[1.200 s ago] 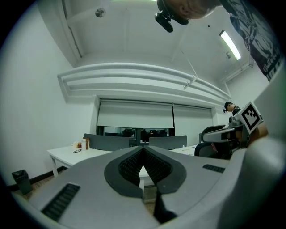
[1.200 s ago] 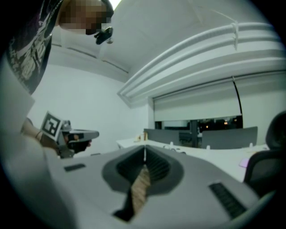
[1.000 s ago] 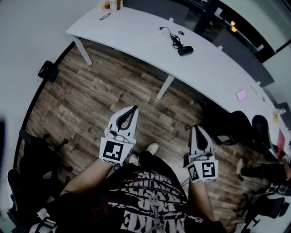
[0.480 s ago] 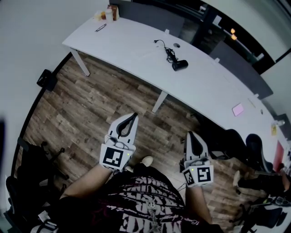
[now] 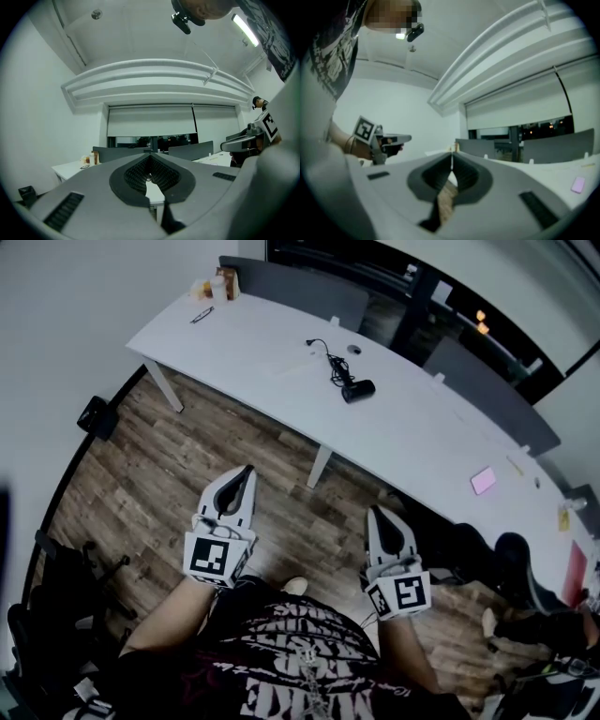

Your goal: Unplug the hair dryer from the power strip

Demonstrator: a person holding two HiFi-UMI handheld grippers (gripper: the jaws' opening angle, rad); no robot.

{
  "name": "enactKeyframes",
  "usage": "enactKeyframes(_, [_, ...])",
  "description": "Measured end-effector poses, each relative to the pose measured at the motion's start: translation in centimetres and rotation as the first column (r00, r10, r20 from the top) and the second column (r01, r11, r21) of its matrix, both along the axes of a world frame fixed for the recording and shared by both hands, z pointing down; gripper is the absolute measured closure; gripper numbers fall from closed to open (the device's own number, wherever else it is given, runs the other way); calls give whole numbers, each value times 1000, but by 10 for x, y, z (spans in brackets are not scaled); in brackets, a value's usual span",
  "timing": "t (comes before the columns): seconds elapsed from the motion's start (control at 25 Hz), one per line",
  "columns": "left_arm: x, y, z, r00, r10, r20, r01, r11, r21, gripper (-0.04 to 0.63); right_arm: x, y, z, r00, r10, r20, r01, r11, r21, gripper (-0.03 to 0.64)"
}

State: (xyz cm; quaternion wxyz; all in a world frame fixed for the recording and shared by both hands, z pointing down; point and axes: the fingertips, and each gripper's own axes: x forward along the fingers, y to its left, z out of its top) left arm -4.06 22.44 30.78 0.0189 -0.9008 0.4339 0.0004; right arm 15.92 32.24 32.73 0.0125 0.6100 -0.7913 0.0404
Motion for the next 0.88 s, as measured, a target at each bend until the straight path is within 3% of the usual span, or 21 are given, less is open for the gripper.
enactKeyframes(0.48, [42,-1,-4,998,59,18,-59,998,1,571,30,17,14,997,59,42,-58,998,-15,584])
enactKeyframes(0.88, [45,-10,13,996,87,23,-86,995,-43,571,30,0,21,996,77,52,-76,997,-30,584])
